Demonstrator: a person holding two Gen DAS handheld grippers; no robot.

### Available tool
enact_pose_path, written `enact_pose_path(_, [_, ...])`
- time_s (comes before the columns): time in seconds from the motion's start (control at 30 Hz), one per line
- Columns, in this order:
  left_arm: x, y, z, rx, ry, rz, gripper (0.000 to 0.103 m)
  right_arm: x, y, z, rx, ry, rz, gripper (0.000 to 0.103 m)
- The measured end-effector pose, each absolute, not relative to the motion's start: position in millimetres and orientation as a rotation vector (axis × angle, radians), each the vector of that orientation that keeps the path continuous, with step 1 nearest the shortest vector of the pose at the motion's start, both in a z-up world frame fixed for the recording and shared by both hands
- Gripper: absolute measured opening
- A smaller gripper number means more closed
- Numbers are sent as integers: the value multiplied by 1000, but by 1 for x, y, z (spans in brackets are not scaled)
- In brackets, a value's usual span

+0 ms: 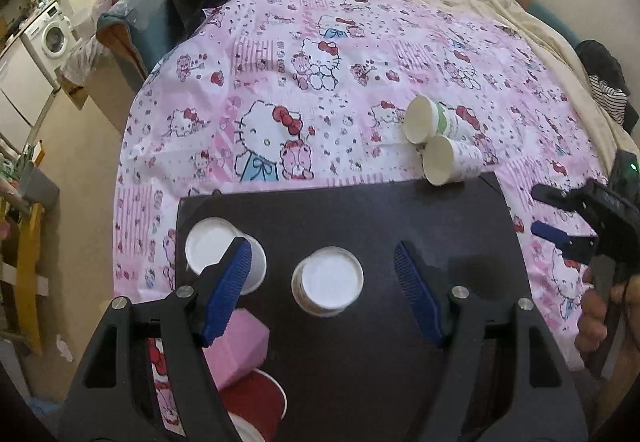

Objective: Flip cup upside down
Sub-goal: 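Move the right tool to the lying white pink-print cup and grasp it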

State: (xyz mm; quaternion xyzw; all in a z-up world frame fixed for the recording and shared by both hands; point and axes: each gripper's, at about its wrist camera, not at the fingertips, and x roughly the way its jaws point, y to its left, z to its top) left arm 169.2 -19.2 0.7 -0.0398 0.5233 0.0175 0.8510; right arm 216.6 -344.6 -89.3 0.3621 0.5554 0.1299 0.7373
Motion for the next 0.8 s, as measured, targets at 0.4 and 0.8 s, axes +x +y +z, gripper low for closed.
enact_pose_path(0.4, [183, -18, -22, -118, 1158, 17, 71, 312, -327, -146, 973, 1284, 181, 76])
enact_pose_path(0.8, [184, -6, -25, -142, 1175, 37, 71, 323, -306, -178, 1069, 1277, 89, 69])
